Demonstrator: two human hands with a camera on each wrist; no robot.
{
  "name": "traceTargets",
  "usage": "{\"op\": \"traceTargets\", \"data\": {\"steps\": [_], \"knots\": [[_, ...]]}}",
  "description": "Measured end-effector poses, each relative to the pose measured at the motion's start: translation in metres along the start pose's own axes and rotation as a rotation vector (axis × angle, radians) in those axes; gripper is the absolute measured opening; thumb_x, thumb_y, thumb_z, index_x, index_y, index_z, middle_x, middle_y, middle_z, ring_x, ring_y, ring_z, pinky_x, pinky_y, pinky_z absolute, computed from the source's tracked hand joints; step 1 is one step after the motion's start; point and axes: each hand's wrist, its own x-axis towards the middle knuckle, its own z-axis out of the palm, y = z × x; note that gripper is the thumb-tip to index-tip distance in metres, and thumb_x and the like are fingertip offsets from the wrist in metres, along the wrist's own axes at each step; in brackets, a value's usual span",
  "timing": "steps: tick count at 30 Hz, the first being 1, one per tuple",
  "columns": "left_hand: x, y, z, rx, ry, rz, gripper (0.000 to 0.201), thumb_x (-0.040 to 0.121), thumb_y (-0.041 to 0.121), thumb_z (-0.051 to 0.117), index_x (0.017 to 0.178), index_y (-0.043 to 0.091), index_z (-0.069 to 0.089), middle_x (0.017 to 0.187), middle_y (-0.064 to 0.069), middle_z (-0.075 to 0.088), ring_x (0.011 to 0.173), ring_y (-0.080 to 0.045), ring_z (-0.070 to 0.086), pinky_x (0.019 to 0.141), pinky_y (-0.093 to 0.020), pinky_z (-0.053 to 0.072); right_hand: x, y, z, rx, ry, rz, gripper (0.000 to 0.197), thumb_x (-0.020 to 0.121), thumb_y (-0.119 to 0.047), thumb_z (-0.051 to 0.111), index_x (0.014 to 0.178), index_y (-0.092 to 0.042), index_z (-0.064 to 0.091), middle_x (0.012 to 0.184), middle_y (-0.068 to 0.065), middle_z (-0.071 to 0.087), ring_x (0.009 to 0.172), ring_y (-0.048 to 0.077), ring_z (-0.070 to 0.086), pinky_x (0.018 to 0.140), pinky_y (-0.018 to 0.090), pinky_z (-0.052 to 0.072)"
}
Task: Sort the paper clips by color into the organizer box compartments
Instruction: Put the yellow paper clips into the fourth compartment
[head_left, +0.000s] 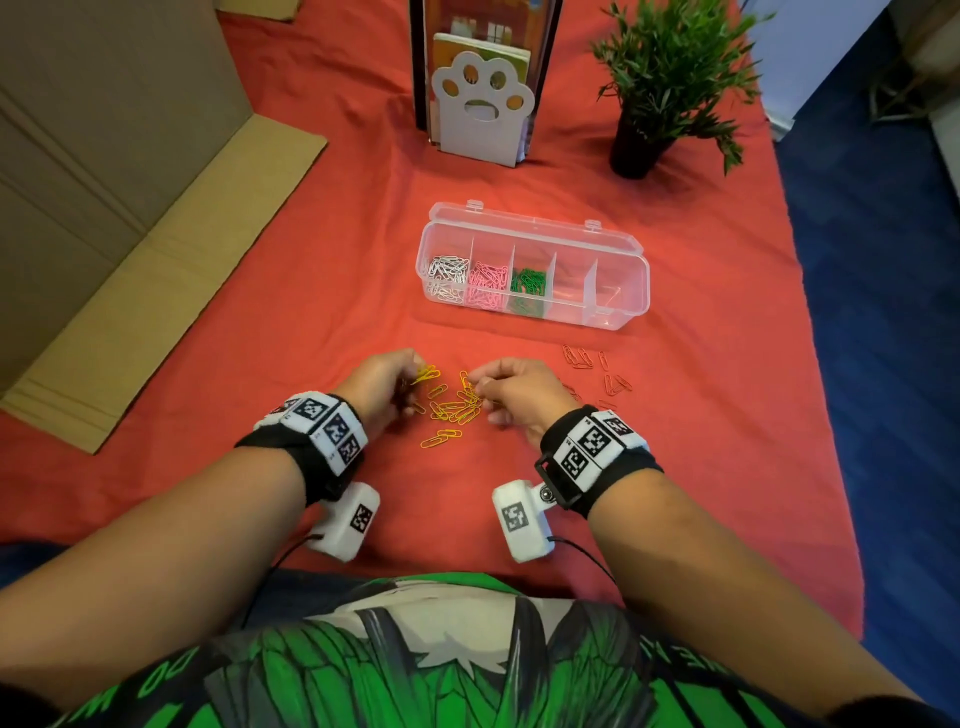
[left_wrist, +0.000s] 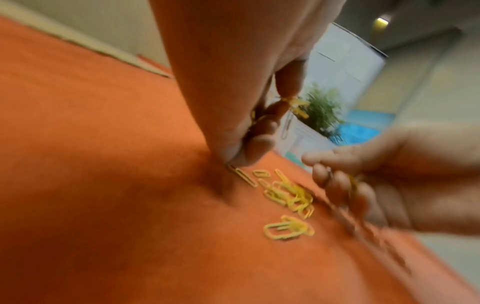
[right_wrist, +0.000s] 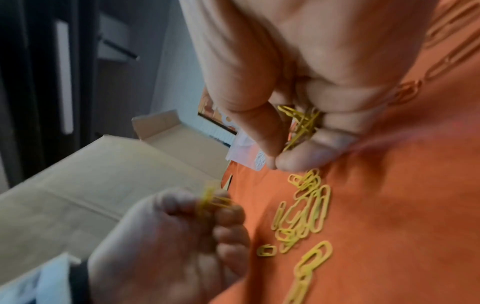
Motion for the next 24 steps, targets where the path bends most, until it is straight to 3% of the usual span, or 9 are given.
{"op": "traceTargets", "data": {"steps": [3, 7, 10, 11, 13, 16, 19, 22, 24], "knots": [[-0.011, 0.003, -0.005, -0.4, -0.174, -0.046, 0.009, 0.055, 0.018, 0.035, 0.055, 0.014, 0.043, 0.052, -0.004, 0.043, 0.05, -0.017, 0.034, 0.046, -0.019, 0.034, 0.004, 0.003, -0.005, -0.169, 0.074, -0.007, 0.023, 0.086, 0.0, 0.051, 0.076, -0.017, 0.063, 0.066, 0.001, 0.057, 0.054, 0.01, 0.049, 0.046, 0.019, 0.045], [-0.012, 0.003, -0.009, -0.558, -0.287, -0.056, 0.018, 0.055, 0.021, 0.036, 0.055, 0.011, 0.051, 0.057, -0.009, 0.05, 0.051, -0.019, 0.044, 0.05, -0.021, 0.041, 0.01, 0.008, -0.016, -0.305, 0.241, -0.071, 0.028, 0.083, -0.007, 0.054, 0.064, -0.027, 0.061, 0.067, -0.004, 0.061, 0.074, 0.02, 0.062, 0.076, 0.036, 0.054], [-0.011, 0.003, -0.006, -0.499, -0.234, -0.094, 0.019, 0.063, 0.017, 0.036, 0.063, 0.01, 0.054, 0.057, -0.007, 0.055, 0.048, -0.017, 0.05, 0.048, -0.021, 0.046, 0.008, 0.005, -0.018, -0.223, 0.257, -0.067, 0.021, 0.085, -0.013, 0.059, 0.066, -0.022, 0.061, 0.064, -0.003, 0.058, 0.061, 0.017, 0.056, 0.067, 0.037, 0.053], [-0.009, 0.004, -0.004, -0.442, -0.178, -0.111, 0.018, 0.069, 0.015, 0.036, 0.065, 0.012, 0.053, 0.056, -0.005, 0.055, 0.046, -0.015, 0.05, 0.046, -0.019, 0.046, 0.007, 0.003, -0.018, -0.24, 0.249, -0.083, 0.018, 0.085, -0.015, 0.06, 0.068, -0.02, 0.063, 0.064, -0.003, 0.058, 0.058, 0.014, 0.054, 0.062, 0.034, 0.05], [-0.003, 0.001, 0.002, -0.246, -0.027, -0.102, 0.021, 0.083, 0.017, 0.039, 0.064, 0.016, 0.049, 0.052, -0.002, 0.047, 0.037, -0.008, 0.042, 0.04, -0.014, 0.035, 0.007, 0.001, -0.014, -0.405, 0.227, -0.149, 0.011, 0.084, -0.018, 0.06, 0.078, -0.016, 0.069, 0.072, -0.002, 0.064, 0.066, 0.013, 0.056, 0.066, 0.026, 0.045], [0.006, -0.009, 0.002, 0.321, 0.142, 0.075, 0.025, 0.084, 0.023, 0.061, 0.061, 0.019, 0.052, 0.052, 0.002, 0.046, 0.032, -0.001, 0.037, 0.04, -0.017, 0.029, 0.005, 0.0, -0.004, -0.668, 0.181, -0.189, 0.014, 0.085, -0.021, 0.059, 0.089, -0.013, 0.069, 0.09, 0.006, 0.071, 0.081, 0.018, 0.061, 0.072, 0.021, 0.042], [0.001, -0.013, -0.002, 0.765, 0.139, 0.222, 0.007, 0.076, 0.025, 0.072, 0.078, 0.021, 0.067, 0.063, 0.006, 0.057, 0.052, -0.003, 0.051, 0.053, -0.019, 0.037, 0.008, 0.004, 0.007, -0.84, 0.195, -0.268, 0.022, 0.083, -0.027, 0.063, 0.097, -0.01, 0.065, 0.103, 0.014, 0.065, 0.1, 0.029, 0.06, 0.083, 0.028, 0.045], [-0.002, -0.019, -0.005, 1.044, 0.159, 0.33, 0.026, 0.073, 0.025, 0.073, 0.098, 0.02, 0.07, 0.087, -0.003, 0.061, 0.079, -0.018, 0.059, 0.069, -0.019, 0.034, 0.008, 0.009, 0.016, -0.973, 0.208, -0.336, 0.033, 0.083, -0.03, 0.063, 0.105, -0.005, 0.057, 0.11, 0.016, 0.053, 0.104, 0.033, 0.053, 0.091, 0.035, 0.045], [-0.003, -0.022, -0.005, 1.097, 0.162, 0.372, 0.024, 0.074, 0.024, 0.072, 0.097, 0.017, 0.069, 0.092, -0.008, 0.061, 0.086, -0.024, 0.061, 0.071, -0.021, 0.035, 0.006, 0.012, 0.018, -1.042, 0.212, -0.371, 0.028, 0.085, -0.023, 0.059, 0.106, -0.004, 0.054, 0.11, 0.016, 0.051, 0.106, 0.034, 0.051, 0.091, 0.037, 0.044]]}}
